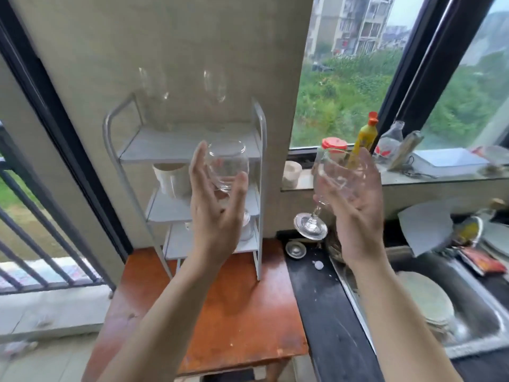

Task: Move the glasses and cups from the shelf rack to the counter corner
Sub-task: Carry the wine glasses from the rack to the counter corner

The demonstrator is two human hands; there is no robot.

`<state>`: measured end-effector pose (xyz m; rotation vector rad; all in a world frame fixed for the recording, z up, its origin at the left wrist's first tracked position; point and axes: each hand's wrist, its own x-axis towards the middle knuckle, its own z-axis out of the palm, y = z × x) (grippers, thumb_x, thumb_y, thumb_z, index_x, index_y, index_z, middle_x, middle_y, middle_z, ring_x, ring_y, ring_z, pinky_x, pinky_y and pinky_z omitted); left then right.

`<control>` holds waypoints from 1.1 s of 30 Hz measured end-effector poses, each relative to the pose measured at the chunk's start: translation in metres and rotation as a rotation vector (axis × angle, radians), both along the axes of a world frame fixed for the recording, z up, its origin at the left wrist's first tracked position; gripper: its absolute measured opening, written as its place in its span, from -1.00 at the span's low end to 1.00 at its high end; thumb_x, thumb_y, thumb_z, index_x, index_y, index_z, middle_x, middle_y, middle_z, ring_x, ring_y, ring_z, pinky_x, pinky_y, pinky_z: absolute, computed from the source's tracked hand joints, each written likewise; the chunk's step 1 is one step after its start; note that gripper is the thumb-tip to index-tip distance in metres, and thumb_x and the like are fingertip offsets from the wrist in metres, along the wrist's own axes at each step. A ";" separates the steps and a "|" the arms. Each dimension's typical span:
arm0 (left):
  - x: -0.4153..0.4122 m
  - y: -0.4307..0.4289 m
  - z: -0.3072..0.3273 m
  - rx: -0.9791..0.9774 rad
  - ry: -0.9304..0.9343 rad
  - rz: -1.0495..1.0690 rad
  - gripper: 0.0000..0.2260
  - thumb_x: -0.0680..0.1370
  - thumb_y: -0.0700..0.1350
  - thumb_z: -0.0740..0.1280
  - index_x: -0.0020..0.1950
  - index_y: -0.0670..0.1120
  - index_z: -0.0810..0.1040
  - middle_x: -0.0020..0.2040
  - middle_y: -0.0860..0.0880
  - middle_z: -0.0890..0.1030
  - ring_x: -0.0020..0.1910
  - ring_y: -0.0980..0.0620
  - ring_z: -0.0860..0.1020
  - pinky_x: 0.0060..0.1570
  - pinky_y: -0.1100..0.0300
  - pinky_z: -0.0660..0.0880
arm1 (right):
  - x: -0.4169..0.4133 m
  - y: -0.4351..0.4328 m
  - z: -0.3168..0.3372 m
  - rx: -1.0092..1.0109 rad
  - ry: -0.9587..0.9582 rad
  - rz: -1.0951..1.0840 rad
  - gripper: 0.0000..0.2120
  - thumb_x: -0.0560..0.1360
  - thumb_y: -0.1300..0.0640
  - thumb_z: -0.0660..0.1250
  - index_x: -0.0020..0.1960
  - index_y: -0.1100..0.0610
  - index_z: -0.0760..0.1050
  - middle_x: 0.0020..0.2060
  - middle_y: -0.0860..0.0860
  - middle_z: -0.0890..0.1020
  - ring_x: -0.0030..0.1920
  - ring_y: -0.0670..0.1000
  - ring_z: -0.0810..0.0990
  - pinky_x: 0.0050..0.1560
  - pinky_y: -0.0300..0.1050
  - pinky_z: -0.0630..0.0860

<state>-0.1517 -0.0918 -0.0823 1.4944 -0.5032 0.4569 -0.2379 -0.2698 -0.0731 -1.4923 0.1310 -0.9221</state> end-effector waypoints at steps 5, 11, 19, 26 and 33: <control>-0.056 -0.060 -0.031 0.043 0.106 -0.212 -0.37 0.54 0.02 0.36 0.54 -0.03 0.20 0.32 -0.07 0.49 0.04 0.01 0.60 -0.25 0.29 0.54 | -0.079 -0.046 -0.040 0.134 0.134 -0.174 -0.27 0.35 0.03 0.58 0.47 -0.01 0.39 0.28 0.04 0.60 0.21 -0.04 0.66 0.26 0.13 0.59; -0.143 -0.154 -0.040 0.148 0.140 -0.505 -0.37 0.50 0.09 0.38 0.52 0.09 0.22 0.32 -0.07 0.55 0.13 0.03 0.64 0.17 -0.05 0.57 | -0.205 -0.115 -0.043 0.138 0.151 -0.356 -0.28 0.25 -0.06 0.58 0.38 -0.11 0.47 0.28 -0.04 0.60 0.20 -0.11 0.66 0.07 -0.18 0.62; -0.344 -0.316 -0.040 0.157 0.163 -0.876 -0.46 0.56 -0.03 0.41 0.48 0.09 0.26 0.22 -0.08 0.60 0.07 0.11 0.65 -0.08 0.25 0.55 | -0.445 -0.229 -0.050 0.150 0.130 -0.680 -0.27 0.26 0.00 0.58 0.40 -0.07 0.47 0.28 -0.10 0.60 0.26 -0.09 0.62 0.25 0.07 0.58; -0.529 -0.442 -0.036 0.162 0.173 -1.136 -0.42 0.54 -0.09 0.42 0.51 -0.01 0.28 0.19 -0.14 0.59 0.02 0.06 0.65 -0.06 0.21 0.55 | -0.646 -0.317 -0.055 0.170 0.115 -0.936 -0.30 0.27 0.08 0.57 0.38 -0.04 0.48 0.25 -0.12 0.57 0.21 -0.14 0.63 0.24 0.04 0.60; -0.669 -0.546 -0.048 0.286 0.104 -1.351 -0.44 0.56 -0.10 0.43 0.52 0.00 0.31 0.34 -0.14 0.50 0.16 -0.03 0.65 0.13 0.04 0.59 | -0.788 -0.377 -0.070 0.233 0.093 -1.130 -0.33 0.26 0.16 0.54 0.34 -0.05 0.49 0.23 -0.12 0.58 0.19 -0.15 0.63 0.08 -0.11 0.64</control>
